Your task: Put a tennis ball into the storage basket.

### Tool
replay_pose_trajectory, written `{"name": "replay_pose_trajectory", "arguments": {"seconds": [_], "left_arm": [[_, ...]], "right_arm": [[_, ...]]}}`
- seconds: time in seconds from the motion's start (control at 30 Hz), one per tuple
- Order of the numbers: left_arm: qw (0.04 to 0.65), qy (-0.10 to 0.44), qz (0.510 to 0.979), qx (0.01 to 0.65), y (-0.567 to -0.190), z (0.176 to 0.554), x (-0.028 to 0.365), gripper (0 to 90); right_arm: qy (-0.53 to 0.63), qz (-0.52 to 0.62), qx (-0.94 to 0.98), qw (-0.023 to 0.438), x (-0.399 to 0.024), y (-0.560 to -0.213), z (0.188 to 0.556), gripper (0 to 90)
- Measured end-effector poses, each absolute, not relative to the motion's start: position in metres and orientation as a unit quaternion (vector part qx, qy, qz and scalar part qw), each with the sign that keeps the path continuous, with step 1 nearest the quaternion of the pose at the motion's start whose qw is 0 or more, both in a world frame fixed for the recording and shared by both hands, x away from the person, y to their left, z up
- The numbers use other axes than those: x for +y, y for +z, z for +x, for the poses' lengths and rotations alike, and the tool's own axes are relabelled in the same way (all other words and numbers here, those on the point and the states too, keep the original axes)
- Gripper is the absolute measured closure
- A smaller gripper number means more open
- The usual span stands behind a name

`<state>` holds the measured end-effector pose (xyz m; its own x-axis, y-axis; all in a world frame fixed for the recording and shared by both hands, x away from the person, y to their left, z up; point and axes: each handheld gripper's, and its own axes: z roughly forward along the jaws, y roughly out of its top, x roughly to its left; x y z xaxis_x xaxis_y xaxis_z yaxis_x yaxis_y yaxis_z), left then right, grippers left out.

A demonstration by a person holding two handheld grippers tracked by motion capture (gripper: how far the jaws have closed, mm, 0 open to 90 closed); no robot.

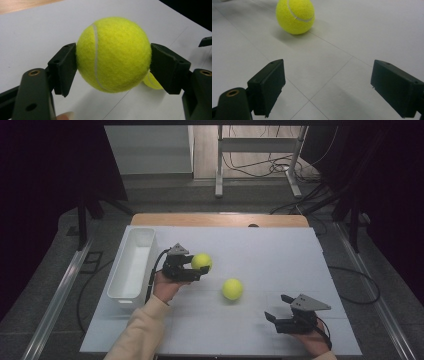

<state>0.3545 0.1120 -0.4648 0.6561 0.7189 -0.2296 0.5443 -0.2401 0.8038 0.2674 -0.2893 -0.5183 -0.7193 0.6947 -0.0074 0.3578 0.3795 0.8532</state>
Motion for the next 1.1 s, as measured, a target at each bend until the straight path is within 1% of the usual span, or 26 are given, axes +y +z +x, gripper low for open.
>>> {"name": "replay_pose_trajectory", "arguments": {"seconds": [1.1], "left_arm": [[0.498,0.108,0.768,0.388,-0.435,0.342,0.126,26.1]], "right_arm": [[0.451,0.326,0.81,0.187,-0.289,-0.518,0.267,13.0]]}}
